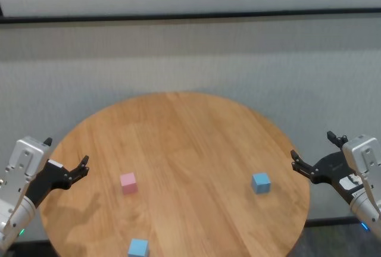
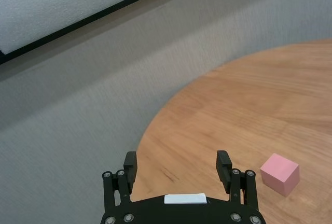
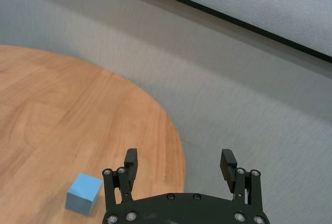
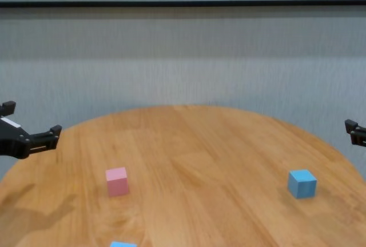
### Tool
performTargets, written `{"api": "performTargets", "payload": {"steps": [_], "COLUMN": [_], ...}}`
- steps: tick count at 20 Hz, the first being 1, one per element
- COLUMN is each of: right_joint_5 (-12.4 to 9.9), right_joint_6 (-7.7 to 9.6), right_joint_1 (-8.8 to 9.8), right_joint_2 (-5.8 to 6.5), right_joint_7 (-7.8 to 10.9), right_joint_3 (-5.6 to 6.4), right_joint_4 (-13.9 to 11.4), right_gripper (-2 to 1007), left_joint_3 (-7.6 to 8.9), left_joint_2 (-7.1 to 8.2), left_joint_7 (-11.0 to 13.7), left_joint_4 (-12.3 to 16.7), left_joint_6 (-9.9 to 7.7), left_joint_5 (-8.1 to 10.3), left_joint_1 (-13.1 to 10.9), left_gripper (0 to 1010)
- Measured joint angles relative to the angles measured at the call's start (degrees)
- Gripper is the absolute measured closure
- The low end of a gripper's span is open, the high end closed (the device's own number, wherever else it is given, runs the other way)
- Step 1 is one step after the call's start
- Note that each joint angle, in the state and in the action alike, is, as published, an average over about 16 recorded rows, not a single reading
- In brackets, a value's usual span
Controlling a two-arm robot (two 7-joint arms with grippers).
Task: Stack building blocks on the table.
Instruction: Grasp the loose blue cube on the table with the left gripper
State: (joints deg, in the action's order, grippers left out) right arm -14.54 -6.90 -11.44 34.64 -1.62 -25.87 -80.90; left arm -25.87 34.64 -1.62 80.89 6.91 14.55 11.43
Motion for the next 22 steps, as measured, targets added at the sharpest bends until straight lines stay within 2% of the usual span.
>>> {"api": "performTargets", "payload": {"steps": [22], "right_joint_5": [0.0], "right_joint_6": [0.0], "right_joint_1": [0.0], "right_joint_2": [0.0], "right_joint_7": [0.0], "right_joint_3": [0.0], "right_joint_4": [0.0], "right_gripper": [0], "left_joint_3": [0.0], "left_joint_2": [0.0], "left_joint_7": [0.0], "left_joint_4": [0.0], "left_joint_6": [0.0], "left_joint_5": [0.0], "left_joint_1": [0.0], "left_gripper": [10]}}
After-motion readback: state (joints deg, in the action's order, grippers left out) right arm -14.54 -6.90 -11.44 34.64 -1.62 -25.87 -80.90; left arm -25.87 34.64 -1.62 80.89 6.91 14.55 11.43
